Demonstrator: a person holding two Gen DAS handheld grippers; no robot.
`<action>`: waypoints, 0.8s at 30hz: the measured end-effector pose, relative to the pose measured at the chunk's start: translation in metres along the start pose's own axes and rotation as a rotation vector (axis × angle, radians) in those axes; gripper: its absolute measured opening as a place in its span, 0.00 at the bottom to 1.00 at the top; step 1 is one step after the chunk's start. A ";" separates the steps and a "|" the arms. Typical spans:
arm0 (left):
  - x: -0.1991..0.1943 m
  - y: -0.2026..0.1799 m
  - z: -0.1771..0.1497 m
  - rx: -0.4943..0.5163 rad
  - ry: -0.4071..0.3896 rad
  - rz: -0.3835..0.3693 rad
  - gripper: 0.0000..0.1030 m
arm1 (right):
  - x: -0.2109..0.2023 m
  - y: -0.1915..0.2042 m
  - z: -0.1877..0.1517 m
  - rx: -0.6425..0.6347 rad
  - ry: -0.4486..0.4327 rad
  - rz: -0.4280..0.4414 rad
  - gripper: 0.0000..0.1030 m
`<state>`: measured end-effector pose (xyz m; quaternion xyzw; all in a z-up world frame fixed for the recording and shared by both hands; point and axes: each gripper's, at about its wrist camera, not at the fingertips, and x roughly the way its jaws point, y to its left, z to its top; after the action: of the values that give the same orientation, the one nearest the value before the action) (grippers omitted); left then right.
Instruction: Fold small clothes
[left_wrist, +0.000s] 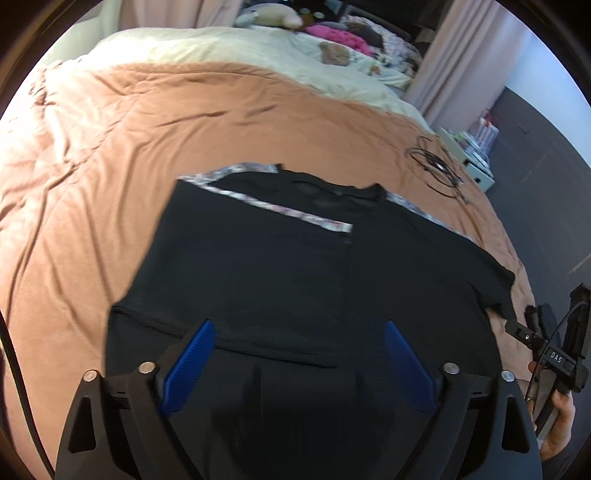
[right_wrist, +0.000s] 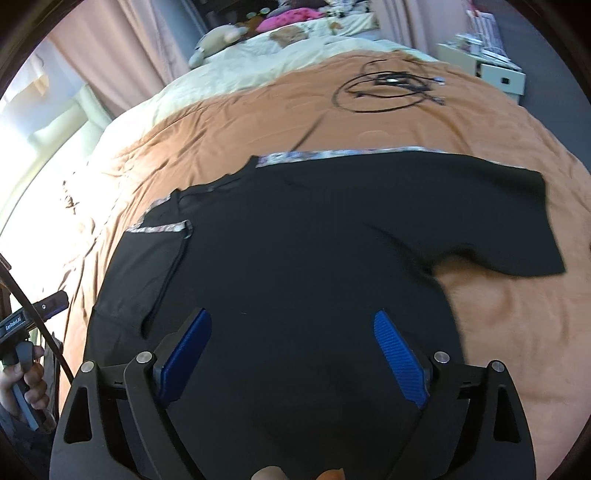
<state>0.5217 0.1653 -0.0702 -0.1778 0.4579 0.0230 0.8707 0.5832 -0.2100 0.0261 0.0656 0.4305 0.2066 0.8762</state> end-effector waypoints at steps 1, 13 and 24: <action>0.003 -0.010 0.000 0.012 0.003 -0.010 0.94 | -0.006 -0.005 -0.002 0.007 -0.006 -0.006 0.88; 0.034 -0.105 -0.001 0.119 0.036 -0.078 0.98 | -0.058 -0.072 -0.013 0.108 -0.050 -0.091 0.88; 0.071 -0.181 0.003 0.190 0.066 -0.143 0.95 | -0.069 -0.130 -0.013 0.215 -0.078 -0.134 0.76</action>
<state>0.6021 -0.0123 -0.0739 -0.1272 0.4726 -0.0884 0.8676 0.5749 -0.3577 0.0303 0.1381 0.4193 0.0973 0.8920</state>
